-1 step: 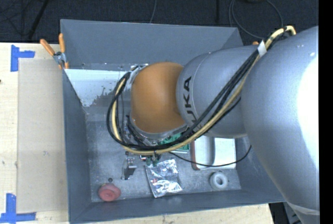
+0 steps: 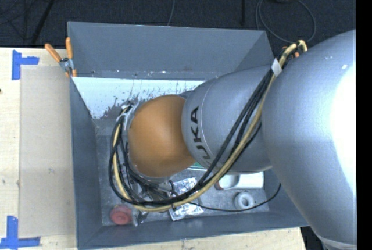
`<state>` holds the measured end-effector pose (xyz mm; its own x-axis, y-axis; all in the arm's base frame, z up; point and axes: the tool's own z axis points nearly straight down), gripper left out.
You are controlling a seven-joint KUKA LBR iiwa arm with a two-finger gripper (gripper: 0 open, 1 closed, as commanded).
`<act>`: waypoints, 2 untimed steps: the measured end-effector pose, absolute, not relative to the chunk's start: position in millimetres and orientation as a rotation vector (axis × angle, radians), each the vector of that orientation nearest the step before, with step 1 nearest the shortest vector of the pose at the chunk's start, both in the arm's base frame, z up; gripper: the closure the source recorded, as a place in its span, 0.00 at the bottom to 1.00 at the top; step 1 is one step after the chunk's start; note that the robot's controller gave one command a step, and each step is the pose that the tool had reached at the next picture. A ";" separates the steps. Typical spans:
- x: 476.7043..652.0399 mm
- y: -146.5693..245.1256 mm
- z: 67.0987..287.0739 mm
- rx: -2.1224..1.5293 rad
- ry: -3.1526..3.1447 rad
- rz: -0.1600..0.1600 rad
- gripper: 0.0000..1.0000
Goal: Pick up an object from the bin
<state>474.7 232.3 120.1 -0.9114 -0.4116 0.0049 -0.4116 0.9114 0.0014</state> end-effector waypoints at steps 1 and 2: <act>469.8 246.5 119.6 1.233 -2.888 -0.002 0.00; 490.3 246.2 110.0 1.444 -2.790 -0.001 0.00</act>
Offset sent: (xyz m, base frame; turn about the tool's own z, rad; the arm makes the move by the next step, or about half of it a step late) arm -0.0042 0.0135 0.0004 -0.3826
